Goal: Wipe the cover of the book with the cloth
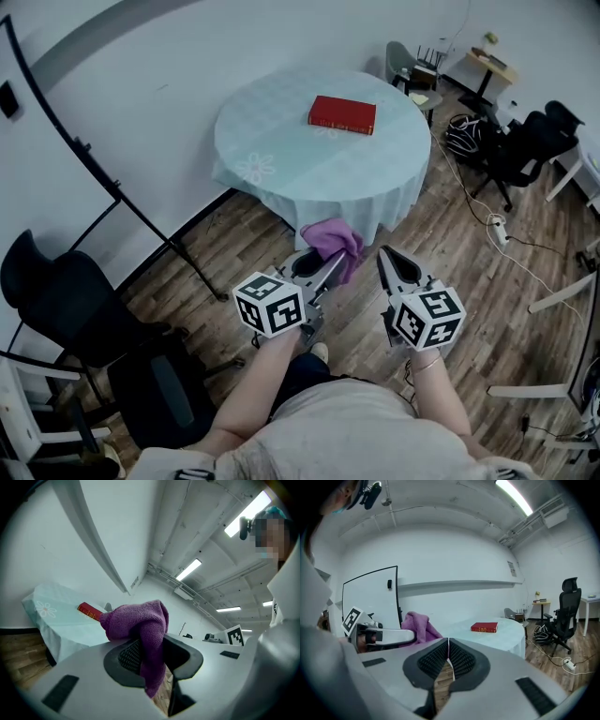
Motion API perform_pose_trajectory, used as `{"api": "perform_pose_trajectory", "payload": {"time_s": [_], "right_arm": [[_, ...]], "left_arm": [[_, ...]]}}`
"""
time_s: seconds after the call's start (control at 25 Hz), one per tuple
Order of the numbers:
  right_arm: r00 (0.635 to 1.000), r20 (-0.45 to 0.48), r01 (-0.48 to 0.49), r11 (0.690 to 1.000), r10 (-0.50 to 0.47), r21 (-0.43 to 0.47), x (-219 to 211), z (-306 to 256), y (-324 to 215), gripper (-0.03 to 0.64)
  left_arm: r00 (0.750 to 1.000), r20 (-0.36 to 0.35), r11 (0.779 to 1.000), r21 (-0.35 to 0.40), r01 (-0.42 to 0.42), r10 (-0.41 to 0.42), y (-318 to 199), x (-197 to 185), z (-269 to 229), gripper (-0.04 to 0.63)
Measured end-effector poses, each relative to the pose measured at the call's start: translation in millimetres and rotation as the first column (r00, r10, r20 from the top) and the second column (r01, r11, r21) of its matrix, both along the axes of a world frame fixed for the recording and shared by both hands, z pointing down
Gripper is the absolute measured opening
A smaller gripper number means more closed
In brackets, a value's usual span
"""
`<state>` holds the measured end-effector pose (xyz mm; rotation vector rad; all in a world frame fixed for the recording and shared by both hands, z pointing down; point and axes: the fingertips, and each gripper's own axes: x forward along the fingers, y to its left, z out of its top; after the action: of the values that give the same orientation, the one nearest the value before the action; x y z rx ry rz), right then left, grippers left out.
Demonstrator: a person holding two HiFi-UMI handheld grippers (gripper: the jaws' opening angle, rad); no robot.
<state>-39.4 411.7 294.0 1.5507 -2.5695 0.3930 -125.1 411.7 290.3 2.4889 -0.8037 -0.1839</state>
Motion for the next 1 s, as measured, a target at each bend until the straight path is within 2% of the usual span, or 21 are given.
{"api": "perform_pose_trajectory", "payload": {"time_s": [0.24,0.76,1.0], "right_arm": [[1.0,-0.017,-0.023,1.0,0.023,0.012,-1.0,-5.1,-30.7,0.023],[0.999,0.014,-0.05,0.999,0.051,-0.013,-6.7,9.8,-74.0,0.023],[0.999,0.023,-0.045,0.999,0.046,-0.021,-0.8,17.2,-103.4,0.023]], "left_arm": [[0.999,-0.024,1.0,0.01,-0.02,0.02,-27.1,-0.7,-4.9,0.11],[0.999,0.018,0.999,0.018,-0.044,0.044,-70.4,-9.2,-2.2,0.11],[0.999,0.028,1.0,0.005,-0.022,0.022,-96.2,-6.4,5.9,0.11]]}}
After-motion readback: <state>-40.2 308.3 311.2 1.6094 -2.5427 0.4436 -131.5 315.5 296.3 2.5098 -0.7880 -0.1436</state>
